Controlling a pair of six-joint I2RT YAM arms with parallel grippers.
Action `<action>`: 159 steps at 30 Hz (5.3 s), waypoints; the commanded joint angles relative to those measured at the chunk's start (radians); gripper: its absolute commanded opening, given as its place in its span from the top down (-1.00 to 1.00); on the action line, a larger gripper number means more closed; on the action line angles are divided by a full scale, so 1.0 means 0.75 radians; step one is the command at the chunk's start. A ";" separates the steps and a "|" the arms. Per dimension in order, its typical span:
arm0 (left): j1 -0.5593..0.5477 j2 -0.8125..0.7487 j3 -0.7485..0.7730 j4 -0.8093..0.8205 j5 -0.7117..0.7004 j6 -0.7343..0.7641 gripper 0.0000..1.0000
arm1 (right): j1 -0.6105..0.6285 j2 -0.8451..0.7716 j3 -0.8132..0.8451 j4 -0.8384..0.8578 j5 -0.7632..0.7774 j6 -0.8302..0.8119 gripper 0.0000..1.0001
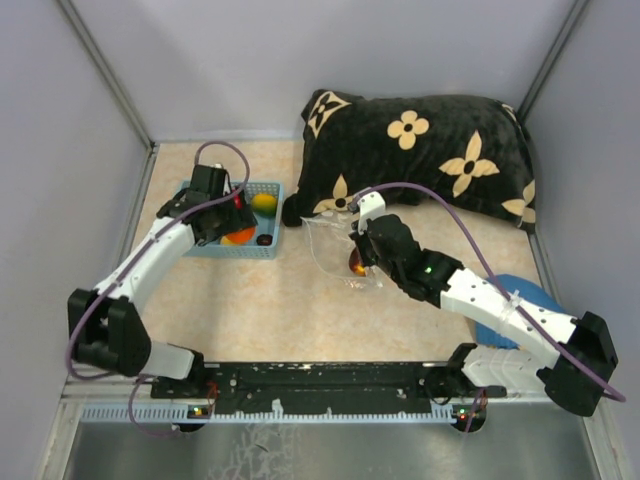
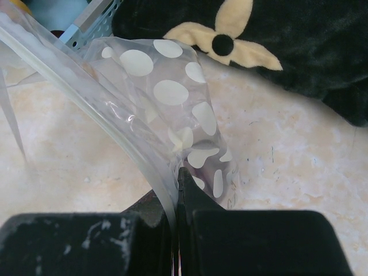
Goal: Place the food in the zip-top bag and seal the zipper
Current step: Pick up the fake fruit from the bin, then place the fake fruit in the zipper food storage bag, then pick up the fake fruit from the bin.
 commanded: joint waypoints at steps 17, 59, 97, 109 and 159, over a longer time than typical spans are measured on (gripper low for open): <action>-0.539 -0.635 -0.174 0.305 0.138 0.109 -0.21 | -0.004 0.013 0.127 -0.042 -0.030 0.030 1.00; -1.103 -0.404 -0.457 1.051 -0.396 0.594 -0.42 | -0.006 -0.033 0.129 -0.031 -0.165 0.102 1.00; -1.086 -0.575 -0.301 0.722 -0.617 0.382 -1.00 | -0.006 -0.034 0.081 0.015 -0.178 0.126 1.00; -0.737 -0.583 -0.128 0.271 -0.522 0.208 -0.99 | -0.004 -0.058 0.032 0.051 -0.172 0.127 1.00; 0.097 0.514 0.091 0.690 0.141 -0.437 -0.98 | -0.011 -0.051 -0.013 0.086 -0.167 0.036 1.00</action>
